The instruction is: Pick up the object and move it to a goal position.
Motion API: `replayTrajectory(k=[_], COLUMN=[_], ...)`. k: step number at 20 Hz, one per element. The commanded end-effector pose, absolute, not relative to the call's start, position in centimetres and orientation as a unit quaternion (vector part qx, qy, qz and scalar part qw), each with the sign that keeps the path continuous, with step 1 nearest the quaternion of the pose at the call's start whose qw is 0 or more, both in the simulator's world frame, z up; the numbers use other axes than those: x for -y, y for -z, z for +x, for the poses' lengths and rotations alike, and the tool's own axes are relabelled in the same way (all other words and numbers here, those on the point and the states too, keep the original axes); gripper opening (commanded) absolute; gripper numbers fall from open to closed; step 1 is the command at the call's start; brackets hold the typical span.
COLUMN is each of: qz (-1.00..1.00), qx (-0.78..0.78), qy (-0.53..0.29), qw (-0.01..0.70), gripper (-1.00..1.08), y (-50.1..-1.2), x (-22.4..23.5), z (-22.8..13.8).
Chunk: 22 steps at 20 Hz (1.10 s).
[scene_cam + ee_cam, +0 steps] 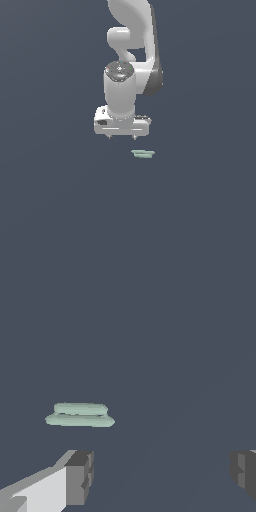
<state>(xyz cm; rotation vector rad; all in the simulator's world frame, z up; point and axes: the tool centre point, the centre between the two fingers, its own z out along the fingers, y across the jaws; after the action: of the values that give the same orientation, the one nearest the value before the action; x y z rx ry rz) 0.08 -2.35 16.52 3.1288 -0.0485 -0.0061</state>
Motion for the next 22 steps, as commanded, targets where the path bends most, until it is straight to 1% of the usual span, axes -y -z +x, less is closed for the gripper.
replayTrajectory(k=[1, 8, 15, 22], qz=[1.0, 1.0, 1.0, 0.998], qx=[0.016, -0.002, -0.012, -0.055], qy=[0.002, 0.003, 0.003, 0.001], qw=[0.006, 0.004, 0.003, 0.001], gripper=[1.08, 1.08, 1.08, 1.08], y=[-16.5, -16.0, -15.7, -14.7], x=[2.4, 1.1, 1.1, 0.9], z=[0.1, 0.0, 0.0, -0.1])
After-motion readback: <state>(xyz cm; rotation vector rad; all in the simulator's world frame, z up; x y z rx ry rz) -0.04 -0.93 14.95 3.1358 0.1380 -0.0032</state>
